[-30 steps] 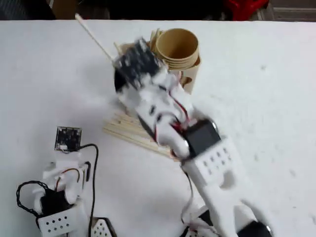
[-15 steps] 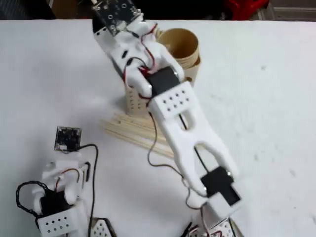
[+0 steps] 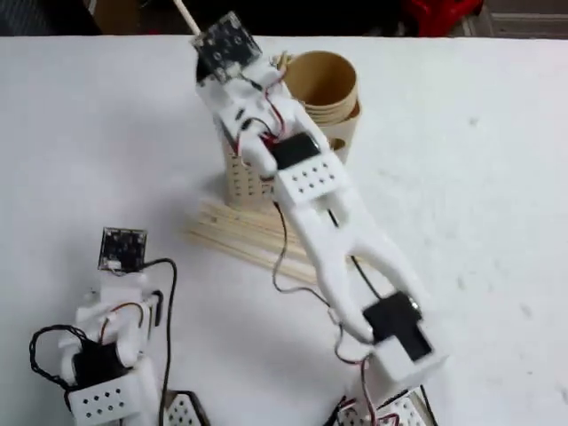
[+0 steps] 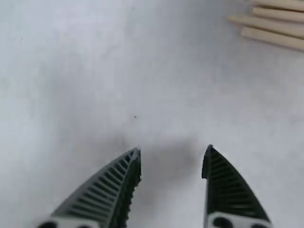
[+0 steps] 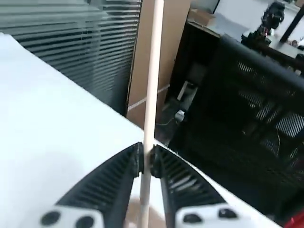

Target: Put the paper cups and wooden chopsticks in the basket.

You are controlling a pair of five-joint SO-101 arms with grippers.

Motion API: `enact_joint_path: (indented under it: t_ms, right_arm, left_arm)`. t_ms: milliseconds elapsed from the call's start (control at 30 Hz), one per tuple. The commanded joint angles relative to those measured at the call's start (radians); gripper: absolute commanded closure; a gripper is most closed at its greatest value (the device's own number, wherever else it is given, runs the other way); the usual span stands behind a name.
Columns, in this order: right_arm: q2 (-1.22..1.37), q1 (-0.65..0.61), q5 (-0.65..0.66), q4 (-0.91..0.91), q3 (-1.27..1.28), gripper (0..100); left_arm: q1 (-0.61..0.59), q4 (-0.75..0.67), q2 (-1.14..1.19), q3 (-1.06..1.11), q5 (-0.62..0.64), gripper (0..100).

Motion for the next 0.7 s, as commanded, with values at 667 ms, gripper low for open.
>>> enact_joint_path:
  t_ms: [667]
  right_arm:
    - [-0.707,0.091,-0.009,-0.108,0.606,98.0]
  left_arm:
    - [-0.005,0.002,-0.004,-0.003,-0.005,78]
